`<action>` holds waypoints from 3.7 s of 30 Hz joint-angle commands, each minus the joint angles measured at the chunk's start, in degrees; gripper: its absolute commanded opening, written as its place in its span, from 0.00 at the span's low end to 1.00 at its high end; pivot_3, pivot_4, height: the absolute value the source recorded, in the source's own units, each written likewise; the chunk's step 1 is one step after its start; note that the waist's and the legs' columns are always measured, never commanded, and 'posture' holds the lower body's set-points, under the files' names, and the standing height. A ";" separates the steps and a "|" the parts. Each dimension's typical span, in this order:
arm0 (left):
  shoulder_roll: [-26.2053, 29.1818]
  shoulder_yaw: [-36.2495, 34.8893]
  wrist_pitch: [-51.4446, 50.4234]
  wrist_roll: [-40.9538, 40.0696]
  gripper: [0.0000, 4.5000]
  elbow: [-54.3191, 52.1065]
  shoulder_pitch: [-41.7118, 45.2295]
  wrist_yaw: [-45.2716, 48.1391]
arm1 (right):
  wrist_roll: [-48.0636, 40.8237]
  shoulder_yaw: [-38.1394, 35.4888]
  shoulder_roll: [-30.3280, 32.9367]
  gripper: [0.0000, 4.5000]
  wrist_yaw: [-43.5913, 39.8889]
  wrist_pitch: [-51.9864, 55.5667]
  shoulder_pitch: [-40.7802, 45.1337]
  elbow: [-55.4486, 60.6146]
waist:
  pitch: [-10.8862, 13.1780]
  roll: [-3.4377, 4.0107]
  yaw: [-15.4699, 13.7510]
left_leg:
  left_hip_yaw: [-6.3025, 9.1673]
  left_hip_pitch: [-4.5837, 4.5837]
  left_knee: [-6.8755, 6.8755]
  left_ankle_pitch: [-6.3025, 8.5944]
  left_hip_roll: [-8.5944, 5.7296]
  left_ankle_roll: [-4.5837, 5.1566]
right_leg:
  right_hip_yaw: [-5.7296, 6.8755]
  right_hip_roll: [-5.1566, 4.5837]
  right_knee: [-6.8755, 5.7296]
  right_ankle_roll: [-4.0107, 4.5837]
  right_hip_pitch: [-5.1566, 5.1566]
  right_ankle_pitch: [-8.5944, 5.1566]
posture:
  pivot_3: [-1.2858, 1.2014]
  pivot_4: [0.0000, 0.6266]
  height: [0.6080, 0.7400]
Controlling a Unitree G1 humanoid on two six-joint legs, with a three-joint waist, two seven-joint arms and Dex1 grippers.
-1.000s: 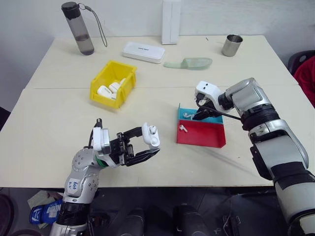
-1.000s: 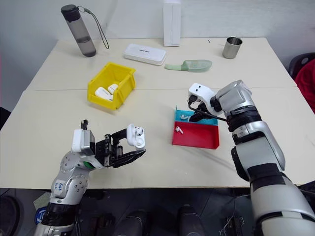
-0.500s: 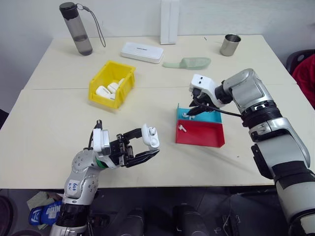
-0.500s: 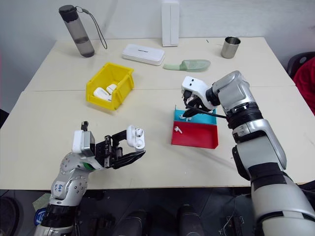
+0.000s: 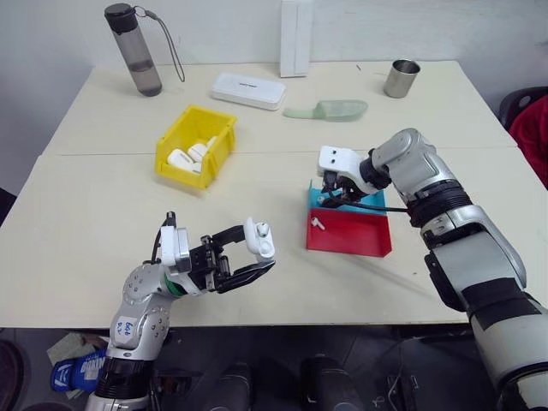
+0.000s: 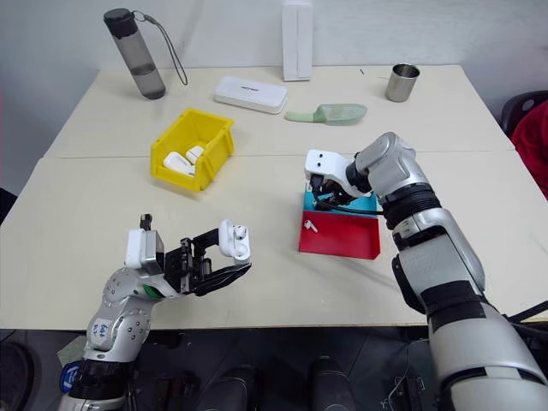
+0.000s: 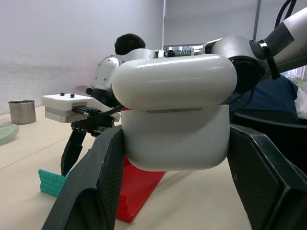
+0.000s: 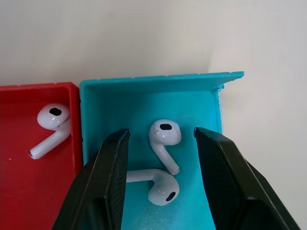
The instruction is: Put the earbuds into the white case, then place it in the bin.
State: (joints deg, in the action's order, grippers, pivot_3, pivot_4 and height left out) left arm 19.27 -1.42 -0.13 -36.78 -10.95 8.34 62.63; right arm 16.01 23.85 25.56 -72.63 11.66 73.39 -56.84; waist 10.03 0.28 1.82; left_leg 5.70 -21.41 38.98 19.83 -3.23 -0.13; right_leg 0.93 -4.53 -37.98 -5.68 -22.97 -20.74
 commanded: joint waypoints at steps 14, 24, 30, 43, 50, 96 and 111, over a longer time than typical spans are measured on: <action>1.22 -0.97 0.46 -0.79 0.61 -3.49 -0.61 -0.71 | 4.15 0.98 -1.71 0.48 0.21 -6.81 4.13 -7.90 | -0.01 0.01 0.07 | 0.00 0.00 0.02 0.00 0.00 0.00 | 0.00 -0.01 -0.03 0.00 0.00 0.00 | 0.52 0.24 1.00; 1.27 -1.06 0.35 -0.77 0.61 -3.70 -0.72 -1.09 | 6.96 2.07 -1.28 0.48 -0.29 -17.63 5.13 -10.44 | -0.01 0.02 0.15 | 0.00 0.00 0.02 0.00 0.00 0.00 | -0.01 0.00 -0.03 0.00 0.00 0.00 | 0.52 0.24 1.00; 1.20 -1.11 0.44 -0.78 0.61 -3.46 -0.52 -1.10 | 8.65 2.88 -1.89 0.48 0.95 -22.71 5.82 -12.28 | -0.01 0.02 0.18 | 0.00 0.00 0.02 0.00 0.00 -0.01 | -0.01 0.00 -0.04 0.00 0.00 0.00 | 0.52 0.24 1.00; 1.27 -1.31 0.47 -0.82 0.61 -3.71 -0.72 -1.24 | 9.45 2.87 -2.42 0.13 0.29 -23.00 6.04 -13.80 | -0.02 0.03 0.21 | 0.00 0.01 0.03 -0.01 0.00 -0.01 | -0.01 0.00 -0.07 0.00 0.00 0.00 | 0.52 0.24 1.00; 1.41 -1.27 0.29 -0.87 0.61 -3.81 -0.73 -1.22 | 8.87 2.29 -2.31 0.13 -0.08 -22.40 5.75 -13.68 | -0.02 0.03 0.22 | 0.00 0.01 0.04 -0.01 0.00 -0.01 | -0.01 0.00 -0.07 0.00 0.00 0.00 | 0.52 0.24 1.00; -2.62 -1.01 -2.56 -1.80 0.61 3.10 10.15 -1.08 | -71.64 -30.65 -10.21 0.13 24.00 43.15 -39.12 78.68 | -0.03 0.05 -0.24 | 0.11 0.06 -0.03 0.01 -0.03 -0.03 | -0.02 0.01 -0.08 -0.01 0.14 0.01 | 0.52 0.24 1.00; -3.84 -0.71 -2.56 -1.85 0.61 2.68 10.63 -2.76 | -72.47 -27.96 -7.10 0.13 24.00 40.74 -40.44 78.12 | -0.03 0.04 -0.32 | 0.11 0.06 -0.03 0.01 -0.03 -0.02 | -0.02 0.01 0.00 -0.01 0.20 0.01 | 0.52 0.24 1.00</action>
State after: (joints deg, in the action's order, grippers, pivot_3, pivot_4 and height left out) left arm 15.73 -1.78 -3.04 -37.95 -6.30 18.13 60.00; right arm -55.25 -4.37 18.24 -48.70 53.65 32.78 20.15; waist 10.00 0.32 1.51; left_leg 5.81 -21.35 38.95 19.84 -3.26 -0.16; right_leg 0.91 -4.52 -37.98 -5.69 -22.78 -20.74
